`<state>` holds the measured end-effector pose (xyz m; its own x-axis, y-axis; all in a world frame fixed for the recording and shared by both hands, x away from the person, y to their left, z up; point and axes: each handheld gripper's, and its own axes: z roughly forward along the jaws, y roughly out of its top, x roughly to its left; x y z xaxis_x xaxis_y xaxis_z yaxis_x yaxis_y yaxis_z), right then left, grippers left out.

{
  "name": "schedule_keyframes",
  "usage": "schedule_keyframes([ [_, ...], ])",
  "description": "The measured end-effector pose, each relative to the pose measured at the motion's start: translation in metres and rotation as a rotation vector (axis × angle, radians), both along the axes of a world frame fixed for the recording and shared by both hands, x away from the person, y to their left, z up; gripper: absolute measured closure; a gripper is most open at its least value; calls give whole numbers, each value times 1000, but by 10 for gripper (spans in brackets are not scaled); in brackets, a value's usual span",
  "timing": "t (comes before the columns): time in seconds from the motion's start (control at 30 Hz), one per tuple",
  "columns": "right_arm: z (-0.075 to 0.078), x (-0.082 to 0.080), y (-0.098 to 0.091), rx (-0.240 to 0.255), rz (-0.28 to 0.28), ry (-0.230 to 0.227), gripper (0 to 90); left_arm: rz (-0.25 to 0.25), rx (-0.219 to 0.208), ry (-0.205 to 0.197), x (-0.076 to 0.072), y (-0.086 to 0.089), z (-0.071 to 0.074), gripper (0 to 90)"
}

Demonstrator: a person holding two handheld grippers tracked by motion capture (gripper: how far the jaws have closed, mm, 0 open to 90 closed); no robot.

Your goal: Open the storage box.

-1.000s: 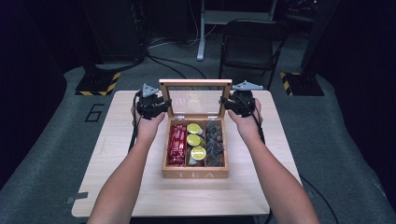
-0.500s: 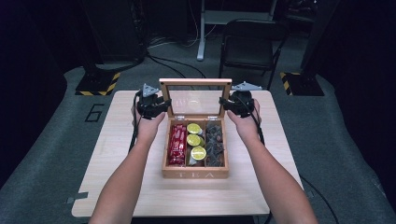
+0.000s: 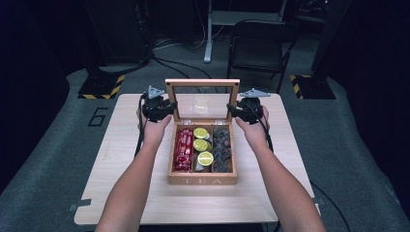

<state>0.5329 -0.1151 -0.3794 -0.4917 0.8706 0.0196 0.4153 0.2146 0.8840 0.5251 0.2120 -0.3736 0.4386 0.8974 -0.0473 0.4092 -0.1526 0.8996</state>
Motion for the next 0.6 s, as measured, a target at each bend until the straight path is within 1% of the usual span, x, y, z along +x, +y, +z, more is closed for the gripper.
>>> schedule_keyframes([
  [0.1, -10, 1, 1, 6, -14, 17, 554, 6, 3, -1, 0, -1, 0, 645],
  [0.13, -10, 1, 1, 6, -14, 17, 554, 6, 3, -1, 0, -1, 0, 645],
  [0.17, -13, 2, 2, -3, -16, 18, 554, 12, 3, 1, 0, -1, 0, 645],
  [0.3, -18, 5, 3, -16, -20, 22, 555, 15, 10, 2, 2, -2, 1, 646],
  [0.33, -18, 5, 3, -16, -22, 24, 555, 19, 3, 4, 2, -2, 0, 647],
  [0.4, -19, 6, 3, -22, -19, 19, 555, 21, 2, 4, 3, -2, 0, 646],
  [0.43, -20, 6, 4, -14, -22, 28, 556, 22, 0, 4, 3, -2, 0, 646],
  [0.47, -22, 7, 5, -20, -25, 32, 559, 26, -8, 7, 3, -2, -1, 646],
  [0.53, -23, 7, 5, -22, -23, 33, 561, 26, -11, 12, 4, -2, 0, 646],
  [0.6, -26, 8, 7, -28, -24, 37, 571, 20, -1, 9, 4, -2, 0, 646],
])
